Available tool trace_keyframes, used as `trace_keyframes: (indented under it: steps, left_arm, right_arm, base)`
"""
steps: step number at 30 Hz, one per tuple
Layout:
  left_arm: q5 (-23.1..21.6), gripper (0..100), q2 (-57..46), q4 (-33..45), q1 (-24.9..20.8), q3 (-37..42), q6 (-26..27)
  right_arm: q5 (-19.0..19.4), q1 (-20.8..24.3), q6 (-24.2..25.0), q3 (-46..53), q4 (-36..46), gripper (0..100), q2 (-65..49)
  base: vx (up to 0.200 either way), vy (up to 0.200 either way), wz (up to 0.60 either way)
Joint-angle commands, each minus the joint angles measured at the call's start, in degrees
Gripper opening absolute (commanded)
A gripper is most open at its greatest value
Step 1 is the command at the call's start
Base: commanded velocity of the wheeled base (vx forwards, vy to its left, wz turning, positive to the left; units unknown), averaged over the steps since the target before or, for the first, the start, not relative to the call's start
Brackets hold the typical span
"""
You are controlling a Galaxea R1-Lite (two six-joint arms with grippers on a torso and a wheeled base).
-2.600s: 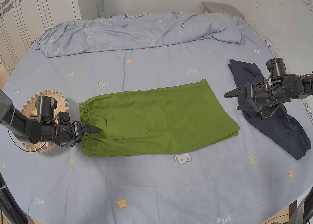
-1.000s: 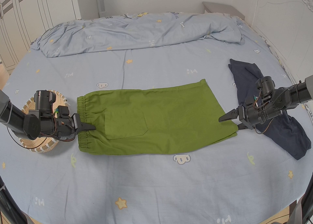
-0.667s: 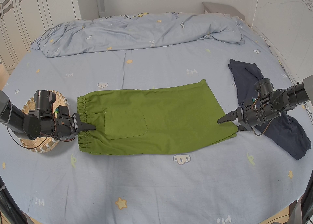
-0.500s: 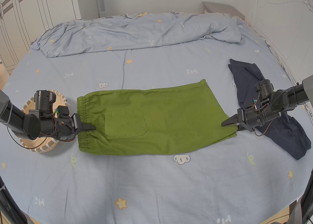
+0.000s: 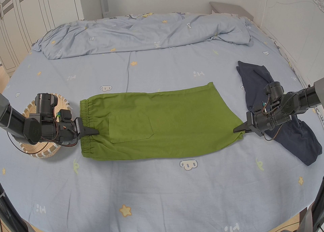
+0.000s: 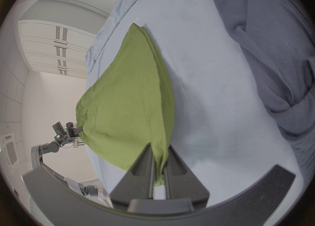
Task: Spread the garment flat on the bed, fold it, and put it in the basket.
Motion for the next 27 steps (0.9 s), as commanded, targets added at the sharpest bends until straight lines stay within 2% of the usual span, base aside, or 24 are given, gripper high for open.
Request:
trace_keyframes:
  steps: [1,4,5,7,8,10,11,18,23,27]
  left_arm:
    - [0.0,0,-3.1,2.5,0.7,0.0,0.1]
    - [0.0,0,-5.6,6.4,0.9,0.1,0.5]
    - [0.0,0,-5.6,6.4,0.9,0.1,0.5]
    - [0.0,0,-8.1,9.7,1.8,1.7,1.6]
    - [0.0,0,-8.1,9.7,1.8,1.7,1.6]
    - [0.0,0,-10.7,11.0,3.2,6.3,5.4]
    - [0.0,0,-11.0,11.0,3.2,6.8,5.8]
    - [0.0,0,-14.8,10.9,3.4,19.7,11.9]
    - [0.7,0,-15.7,10.8,1.8,24.9,12.9]
    - [0.6,0,-16.1,10.7,1.8,27.1,12.9]
  right_arm:
    - [-1.4,0.6,0.0,0.3,4.6,0,-5.0]
    - [-5.2,1.3,-0.5,1.4,8.4,0,-7.7]
    - [-5.2,1.3,-0.5,1.4,8.4,0,-7.7]
    - [-9.5,2.0,-1.5,5.9,10.8,0,-11.5]
    - [-9.5,2.0,-1.5,5.9,10.8,0,-11.5]
    - [-10.0,2.3,-2.2,13.8,10.4,0,-15.9]
    - [-10.0,2.3,-2.3,14.6,10.4,0,-16.3]
    - [-10.4,7.1,-1.6,33.0,5.4,0,-25.9]
    - [-10.5,10.1,1.2,40.5,2.6,0,-31.0]
    - [-10.4,10.6,2.3,43.7,2.4,0,-33.9]
  base:
    - [0.0,0.0,0.0]
    - [0.0,0.0,0.0]
    - [0.0,0.0,0.0]
    - [0.0,0.0,0.0]
    - [0.0,0.0,0.0]
    - [0.0,0.0,0.0]
    - [0.0,0.0,0.0]
    - [0.0,0.0,0.0]
    - [0.0,0.0,0.0]
    - [0.0,0.0,0.0]
